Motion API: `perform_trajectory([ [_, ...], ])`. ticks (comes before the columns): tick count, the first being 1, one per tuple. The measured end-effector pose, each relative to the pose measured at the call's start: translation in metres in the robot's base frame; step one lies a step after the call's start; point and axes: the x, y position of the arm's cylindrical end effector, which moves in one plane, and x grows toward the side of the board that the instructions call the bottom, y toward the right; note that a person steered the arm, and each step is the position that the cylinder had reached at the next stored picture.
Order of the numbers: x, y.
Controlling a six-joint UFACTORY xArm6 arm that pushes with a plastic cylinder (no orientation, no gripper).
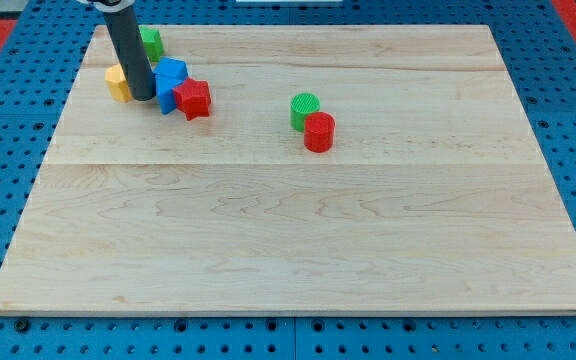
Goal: Push the red star into the blue blocks
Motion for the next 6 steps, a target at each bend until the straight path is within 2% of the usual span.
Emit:
perform_trajectory([
  [1,0.054,0.007],
  [2,0.058,0.093],
  [3,0.021,0.083],
  [4,0.005,0.071],
  [5,0.079,0.099],
  [6,0.111,0.164],
])
